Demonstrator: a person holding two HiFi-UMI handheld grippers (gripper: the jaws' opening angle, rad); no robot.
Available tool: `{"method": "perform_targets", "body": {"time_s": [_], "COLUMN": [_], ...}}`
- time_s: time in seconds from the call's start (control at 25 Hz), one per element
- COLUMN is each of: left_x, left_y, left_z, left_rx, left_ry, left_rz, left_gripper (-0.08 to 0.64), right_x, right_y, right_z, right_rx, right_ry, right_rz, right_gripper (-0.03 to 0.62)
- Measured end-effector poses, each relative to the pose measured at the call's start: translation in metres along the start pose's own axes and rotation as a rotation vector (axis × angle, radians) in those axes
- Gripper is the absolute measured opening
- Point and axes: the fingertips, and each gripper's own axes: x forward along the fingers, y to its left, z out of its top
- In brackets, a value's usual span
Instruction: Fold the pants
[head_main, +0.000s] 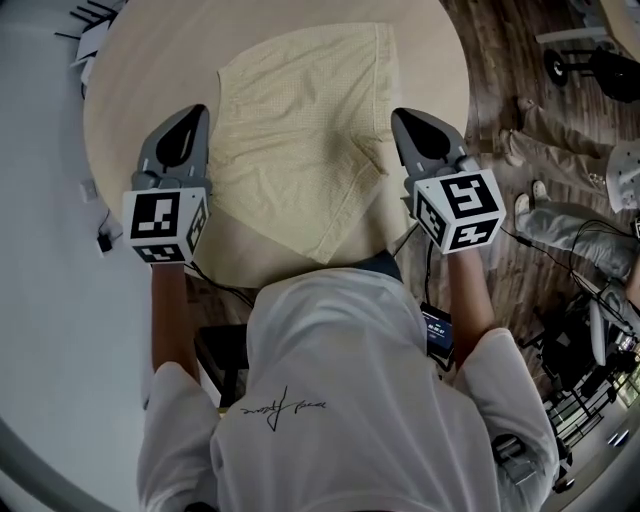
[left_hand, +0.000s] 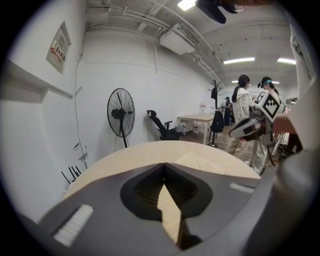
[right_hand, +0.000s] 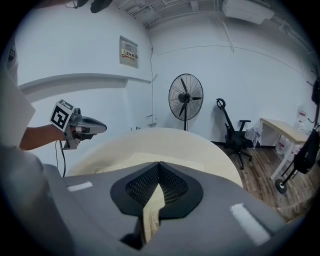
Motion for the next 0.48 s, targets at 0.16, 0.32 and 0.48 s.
{"method": "perform_targets", "body": {"time_s": [0.16, 0.32, 0.48], "left_x": [0.012, 0.026, 0.041], "left_y": [-0.002, -0.001, -0.001], "left_z": [-0.015, -0.029, -0.041], "left_rx": [0.024, 0.037, 0.059], "left_ry": [0.052, 0.098, 0.139], "left_rz": [-0.027, -0.055, -0.078], "left_gripper": [0.049, 0.049, 0.049], "right_x": [0.012, 0.024, 0.035], "right_y": [-0.016, -0.025, -0.029], "right_z": [0.001, 0.003, -0.004], "right_rx": [-0.017, -0.042, -0.043], "right_ry": [0.019, 0.038, 0.062], "right_rz": [-0.01, -0.006, 0.006], "right_gripper": [-0.002, -0.002, -0.002]}}
